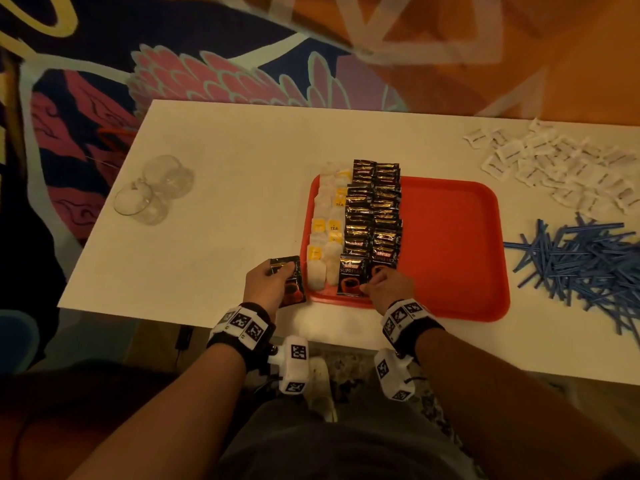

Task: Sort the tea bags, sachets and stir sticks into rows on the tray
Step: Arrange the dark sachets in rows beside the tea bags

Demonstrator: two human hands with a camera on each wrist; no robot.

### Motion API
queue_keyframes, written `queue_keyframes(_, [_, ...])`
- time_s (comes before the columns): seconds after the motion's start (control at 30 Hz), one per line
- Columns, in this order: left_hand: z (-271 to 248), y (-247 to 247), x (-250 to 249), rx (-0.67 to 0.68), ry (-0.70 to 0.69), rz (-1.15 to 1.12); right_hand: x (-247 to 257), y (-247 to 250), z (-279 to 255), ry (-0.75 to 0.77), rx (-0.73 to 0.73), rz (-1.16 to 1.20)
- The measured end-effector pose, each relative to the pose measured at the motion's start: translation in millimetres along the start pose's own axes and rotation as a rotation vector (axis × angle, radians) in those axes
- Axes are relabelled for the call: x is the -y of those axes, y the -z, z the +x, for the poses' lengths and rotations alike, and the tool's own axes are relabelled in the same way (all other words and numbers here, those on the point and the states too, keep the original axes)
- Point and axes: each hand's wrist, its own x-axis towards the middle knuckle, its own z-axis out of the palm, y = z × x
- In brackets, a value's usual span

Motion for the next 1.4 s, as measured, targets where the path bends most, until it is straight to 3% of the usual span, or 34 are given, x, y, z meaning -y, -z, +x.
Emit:
queue_keyframes(0.1, [-1, -14, -6, 0.044, -0.009, -0.013, 1, 13, -7, 0.047, 0.010, 0.007])
queue_keyframes(0.33, [-13, -58, -15, 0.205, -0.088, 0.048, 22, 33, -32, 0.296, 0.252, 0.163])
queue_keyframes(0.57, [-17, -92, -17, 0.253, -0.010, 0.038, 8, 60, -26, 0.290, 0.194, 0.062])
queue_keyframes(0.73, [-20, -111, -12, 0.195, -0.100, 0.197, -4, 66, -25, 0.348, 0.166, 0.030])
queue_keyframes(0.97, [-18, -112, -6, 0.029, -0.229, 0.378, -17, 64, -8, 0.250, 0.168, -0.016])
queue_keyframes(1.07, [-12, -104, 1, -0.027, -0.307, 0.571, -25, 65, 4, 0.177, 0.171, -0.042])
queue_keyframes(1.23, [-1, -96, 13, 0.051, -0.428, 0.869, -28, 53, 15, 0.105, 0.175, -0.097])
queue_keyframes(1.4, [1, -102, 14, 0.105, -0.469, 0.962, -28, 44, 21, 0.054, 0.159, -0.091])
